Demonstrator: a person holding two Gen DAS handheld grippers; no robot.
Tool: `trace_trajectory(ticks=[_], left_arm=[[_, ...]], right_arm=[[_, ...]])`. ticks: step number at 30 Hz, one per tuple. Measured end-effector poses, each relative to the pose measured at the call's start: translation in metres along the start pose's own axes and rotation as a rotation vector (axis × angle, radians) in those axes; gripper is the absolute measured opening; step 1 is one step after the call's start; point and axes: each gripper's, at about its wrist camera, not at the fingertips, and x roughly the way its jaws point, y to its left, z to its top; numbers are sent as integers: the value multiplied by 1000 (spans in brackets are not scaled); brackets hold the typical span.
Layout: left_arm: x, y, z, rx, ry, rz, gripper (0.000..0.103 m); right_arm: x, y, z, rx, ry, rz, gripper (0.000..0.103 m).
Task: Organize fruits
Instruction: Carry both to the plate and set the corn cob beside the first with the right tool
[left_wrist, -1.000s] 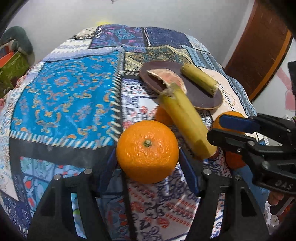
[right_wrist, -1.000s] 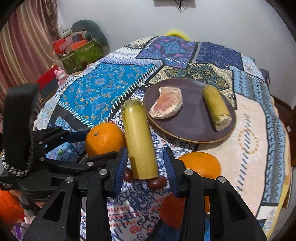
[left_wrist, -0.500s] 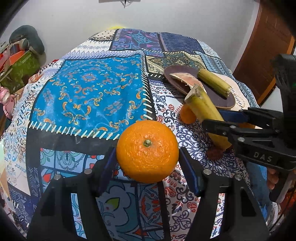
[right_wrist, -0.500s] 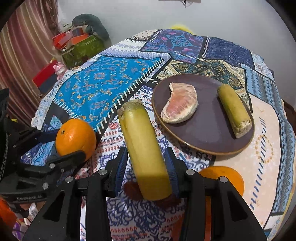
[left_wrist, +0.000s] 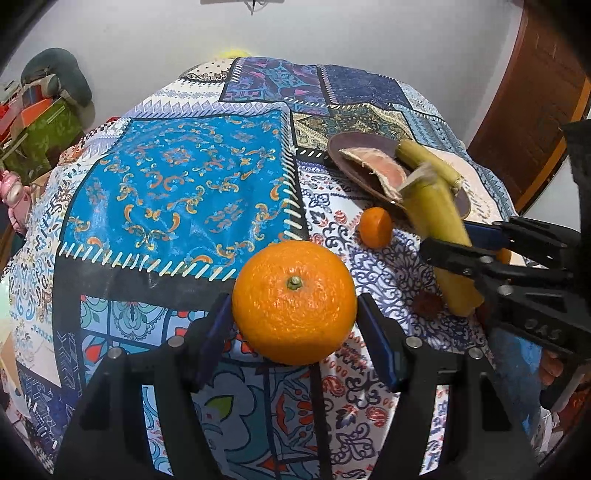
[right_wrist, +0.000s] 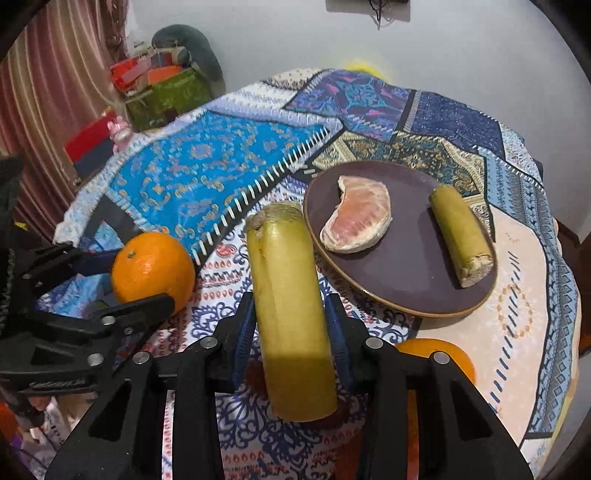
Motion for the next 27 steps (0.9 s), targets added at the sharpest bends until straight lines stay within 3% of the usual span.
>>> trace_trajectory(ticks=[10,17,27], left_arm=[[-31,-25,19,30,-76,-1,67],[-40,-42,40,44,-117,-5,67],[-21,-61,73,64,-128,-10,67]], right_arm=[[-56,-22,13,53,-128,26,33],[-92,-47,20,89,-220,-9,33],[-95,-78,24,125,-242,-38,33]])
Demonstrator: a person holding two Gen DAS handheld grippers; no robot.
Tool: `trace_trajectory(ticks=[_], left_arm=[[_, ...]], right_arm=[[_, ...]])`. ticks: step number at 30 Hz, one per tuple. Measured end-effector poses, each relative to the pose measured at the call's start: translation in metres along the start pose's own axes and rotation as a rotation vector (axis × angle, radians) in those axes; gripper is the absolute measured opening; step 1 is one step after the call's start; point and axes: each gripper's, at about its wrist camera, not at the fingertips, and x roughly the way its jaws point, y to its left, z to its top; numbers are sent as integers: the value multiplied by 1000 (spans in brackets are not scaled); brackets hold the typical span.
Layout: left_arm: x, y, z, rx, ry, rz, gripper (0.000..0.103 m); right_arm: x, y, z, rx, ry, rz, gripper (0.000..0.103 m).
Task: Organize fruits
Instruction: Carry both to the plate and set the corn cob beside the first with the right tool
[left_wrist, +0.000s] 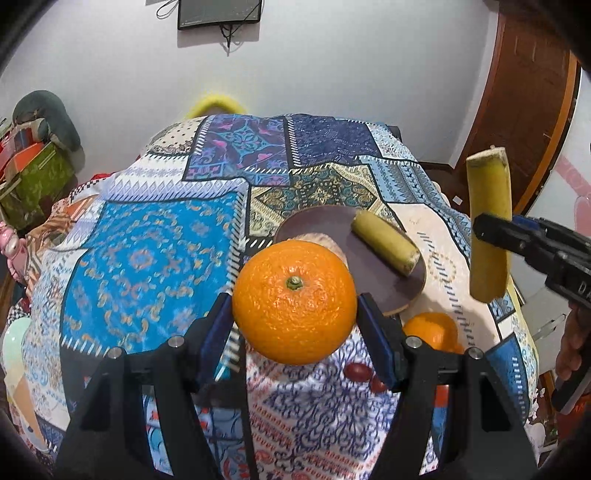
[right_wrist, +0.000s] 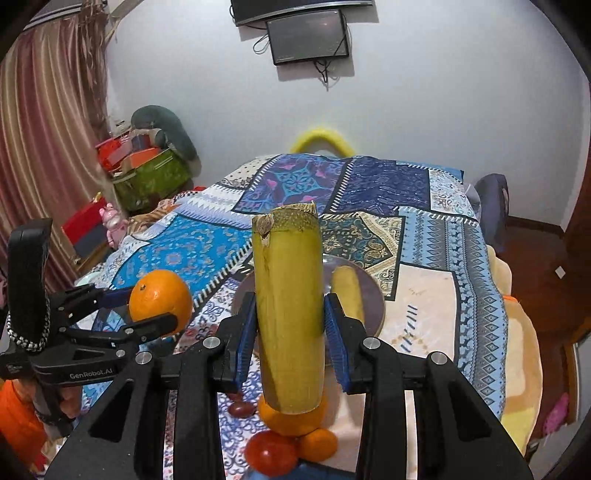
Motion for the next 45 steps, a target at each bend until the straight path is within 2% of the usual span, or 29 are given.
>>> trace_trajectory(ticks=[7,14,19,25,35,41,45], left_arm=[[29,-1,17,3,8,20,67],[73,8,25,-16,61,39,67],[94,5,28,-14,89,3,67],[103,1,35,4,58,24,67],[114,-8,36,43,53,23,67],[118,-4,36,2,60,-13,67],[119,-6,36,21,63,-10,67]], right_arm=[[22,-14,2,34,28,10,33],[56,-16,4,29,77,3,33],[77,-19,4,34,121,16,33],[97,-24,-1,36,164,11,33],[116,-32,1,47,189,20,32],[121,-34,0,60,200,39,33],[122,-34,1,51,198,33,32]])
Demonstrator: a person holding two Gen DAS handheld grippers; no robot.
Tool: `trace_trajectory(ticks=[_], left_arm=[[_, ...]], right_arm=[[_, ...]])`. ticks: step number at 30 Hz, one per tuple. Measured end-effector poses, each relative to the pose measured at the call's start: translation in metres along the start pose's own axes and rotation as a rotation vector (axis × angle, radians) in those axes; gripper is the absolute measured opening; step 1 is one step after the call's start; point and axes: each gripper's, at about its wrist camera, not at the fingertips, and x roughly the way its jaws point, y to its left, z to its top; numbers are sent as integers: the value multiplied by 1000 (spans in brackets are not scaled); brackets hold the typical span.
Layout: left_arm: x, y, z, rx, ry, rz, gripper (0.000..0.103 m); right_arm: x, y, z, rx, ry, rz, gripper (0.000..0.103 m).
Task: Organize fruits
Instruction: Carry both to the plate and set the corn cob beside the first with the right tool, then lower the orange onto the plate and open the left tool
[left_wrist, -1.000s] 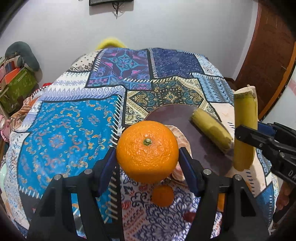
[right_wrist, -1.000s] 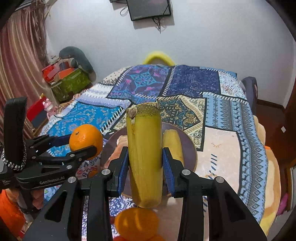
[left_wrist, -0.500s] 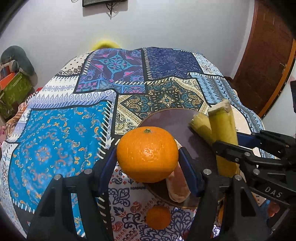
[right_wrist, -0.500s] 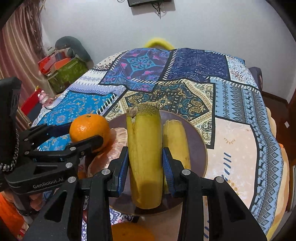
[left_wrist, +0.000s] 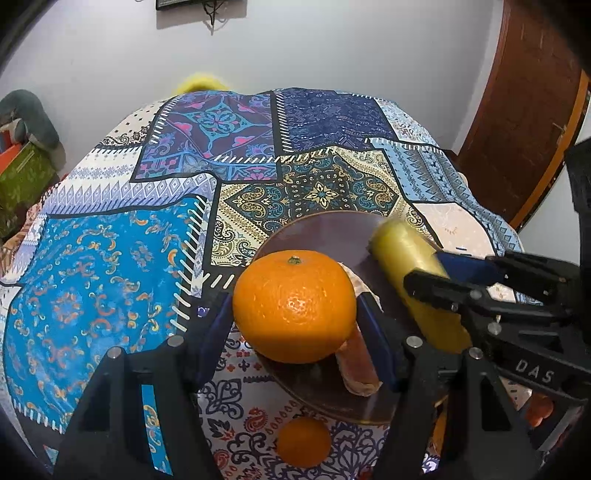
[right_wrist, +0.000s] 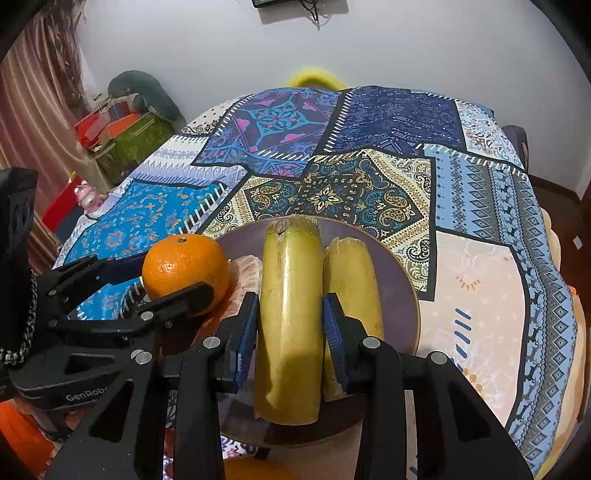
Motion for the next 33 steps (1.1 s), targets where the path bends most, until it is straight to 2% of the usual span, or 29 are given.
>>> trace_trajectory(ticks=[12,21,25,33], left_arm=[[-11,0,-1,-19,19,-7,69],[-52,-10,-7,39,-29,-4,70],[-76,-11,-13,45,-53,-4,70],[-117,-12,-35,54,-74,17,70]], right_arm=[[-19,0,-2,-34,-32,-49,33],[-55,21,-13,-111,-76,-87,37],[-73,25,-20,-97,-98,-72,41],[-99,33,-42,-73,-111,-75,42]])
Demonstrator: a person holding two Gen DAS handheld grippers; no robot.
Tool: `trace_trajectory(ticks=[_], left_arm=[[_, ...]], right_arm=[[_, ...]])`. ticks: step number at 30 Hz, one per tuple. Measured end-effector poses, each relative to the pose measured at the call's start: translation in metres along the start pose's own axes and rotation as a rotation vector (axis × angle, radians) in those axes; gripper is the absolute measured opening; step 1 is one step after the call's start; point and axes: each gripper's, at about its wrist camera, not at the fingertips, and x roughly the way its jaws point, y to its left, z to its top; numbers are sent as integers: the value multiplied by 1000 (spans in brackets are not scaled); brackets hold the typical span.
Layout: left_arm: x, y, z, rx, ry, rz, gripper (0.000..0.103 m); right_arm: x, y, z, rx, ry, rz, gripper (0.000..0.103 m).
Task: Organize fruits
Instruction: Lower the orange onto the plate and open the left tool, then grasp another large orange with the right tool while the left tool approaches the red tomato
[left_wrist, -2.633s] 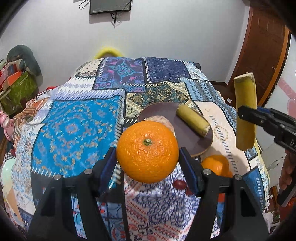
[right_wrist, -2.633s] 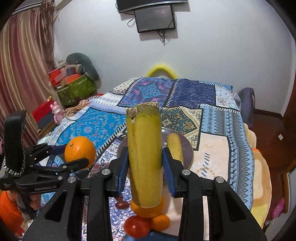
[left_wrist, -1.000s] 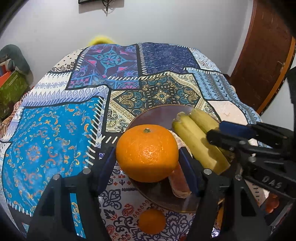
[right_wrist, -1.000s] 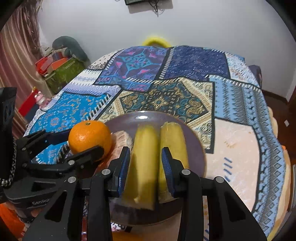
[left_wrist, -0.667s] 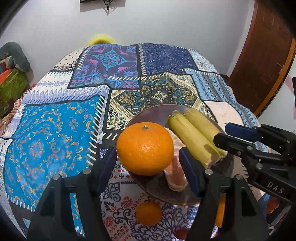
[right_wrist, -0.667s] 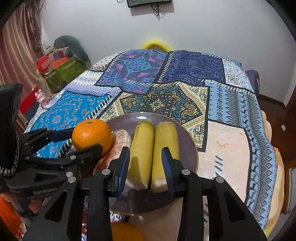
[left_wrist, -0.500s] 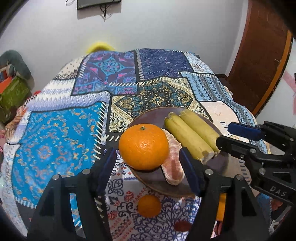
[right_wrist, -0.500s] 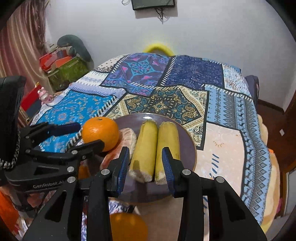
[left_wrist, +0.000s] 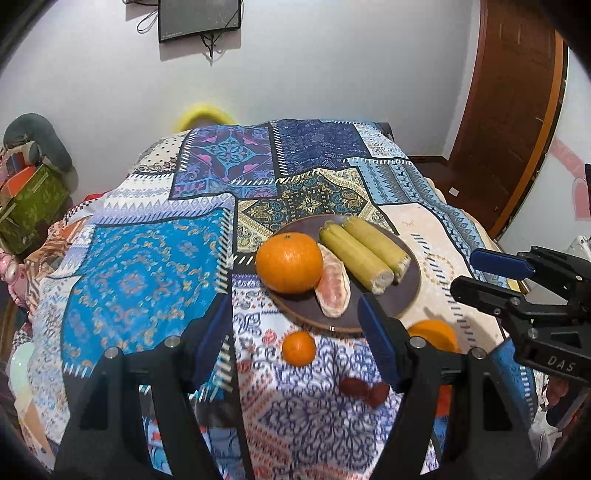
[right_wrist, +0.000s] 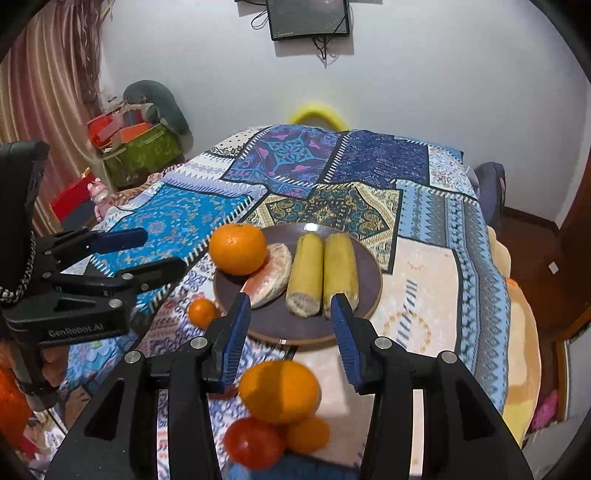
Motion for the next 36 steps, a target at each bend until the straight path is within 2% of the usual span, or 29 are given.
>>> trace_trajectory(ticks=[2,7,13,26,28,36], left_arm=[[-7,1,-6,-4,3,1,70],[-23,2,-22,-2,11,5,70],[-32,2,-42,7,27,12,70],[4,5,-65,-4,116,-15,70],[8,5,-67,-6,124,-19,70],[16,1,-69,-19,147,-39,70]], right_arm=[[-6,1,-5,10,3,0,44],[-16,3,-17,16,1,-13,55],[-14,6,-34,17,35,-15,56],[27,8,-56,26,143,4,57],[35,8,-57,24,155,-2,60],[51,4,-59,64,174,59,64]])
